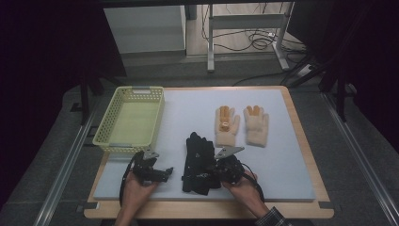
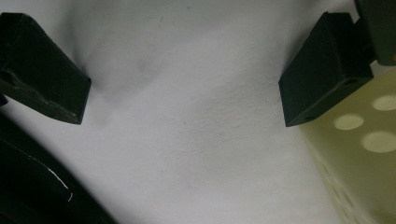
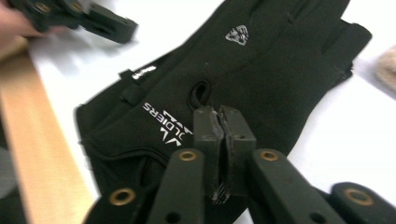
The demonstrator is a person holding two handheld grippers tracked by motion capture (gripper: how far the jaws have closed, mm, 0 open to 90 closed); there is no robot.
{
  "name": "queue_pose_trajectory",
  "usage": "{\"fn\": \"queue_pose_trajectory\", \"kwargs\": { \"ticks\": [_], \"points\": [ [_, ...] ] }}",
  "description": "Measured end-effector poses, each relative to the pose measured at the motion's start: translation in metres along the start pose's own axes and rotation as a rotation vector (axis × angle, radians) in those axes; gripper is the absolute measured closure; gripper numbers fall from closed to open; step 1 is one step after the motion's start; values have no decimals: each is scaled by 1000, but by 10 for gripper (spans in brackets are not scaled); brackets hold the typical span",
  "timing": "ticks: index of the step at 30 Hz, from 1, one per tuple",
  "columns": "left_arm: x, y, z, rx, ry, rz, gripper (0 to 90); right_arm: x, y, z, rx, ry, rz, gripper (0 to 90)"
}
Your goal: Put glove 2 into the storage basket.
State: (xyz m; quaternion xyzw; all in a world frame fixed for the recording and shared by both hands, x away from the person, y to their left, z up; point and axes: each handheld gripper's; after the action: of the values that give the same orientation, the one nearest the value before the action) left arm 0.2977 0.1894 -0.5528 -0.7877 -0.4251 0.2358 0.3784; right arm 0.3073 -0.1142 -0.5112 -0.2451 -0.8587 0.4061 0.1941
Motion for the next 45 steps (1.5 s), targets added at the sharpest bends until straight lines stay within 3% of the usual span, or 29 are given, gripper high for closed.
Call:
{"fn": "queue_pose_trajectory", "kwargs": {
  "ticks": [4,12,13,15,16,20,21,24,27,30,31,34,36,39,43,45],
  "points": [
    [0,0,0,0,1,-1,25,3,-6,-4,-3,5,-30,866],
    [0,0,0,0,-1,0,25,15,-16,-11,-40,-40,-87,856],
    [0,0,0,-1,-1,0,24,17,-18,-12,-47,-55,-80,838],
    [0,0,0,-3,-5,1,25,21,-21,-14,-58,-85,-75,703],
    [0,0,0,-3,-5,1,25,21,-21,-14,-58,-85,-75,703],
    [0,0,0,0,1,0,25,31,-17,-12,-39,-131,-131,629],
    [0,0,0,0,2,0,25,40,-9,-10,-24,-160,-156,572],
    [0,0,0,0,2,0,24,46,-1,-8,-5,-181,-167,531],
    [0,0,0,0,-1,0,25,53,14,-5,32,-240,-128,541],
    [0,0,0,1,0,0,25,61,24,0,42,-326,-57,706],
    [0,0,0,1,-1,1,25,65,24,0,39,-333,-30,772],
    [0,0,0,1,-1,0,25,64,21,-3,43,-311,-35,825],
    [0,0,0,1,-1,1,25,57,15,-5,32,-248,-83,833],
    [0,0,0,1,0,1,25,57,6,-11,-5,-218,-113,834],
    [0,0,0,1,0,0,25,63,2,-23,-40,-225,-133,834],
    [0,0,0,2,0,0,25,70,10,-33,-40,-229,-162,813]
  ]
}}
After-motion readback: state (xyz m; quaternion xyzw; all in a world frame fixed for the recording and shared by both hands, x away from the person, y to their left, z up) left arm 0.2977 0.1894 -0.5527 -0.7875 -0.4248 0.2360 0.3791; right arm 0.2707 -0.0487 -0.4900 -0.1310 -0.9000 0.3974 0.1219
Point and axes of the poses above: each handheld gripper's, and its own axes: y roughly forward along the jaws, z roughly out of its underside, x roughly to its left, and after that the axes turned 7 degrees about x, right-handed
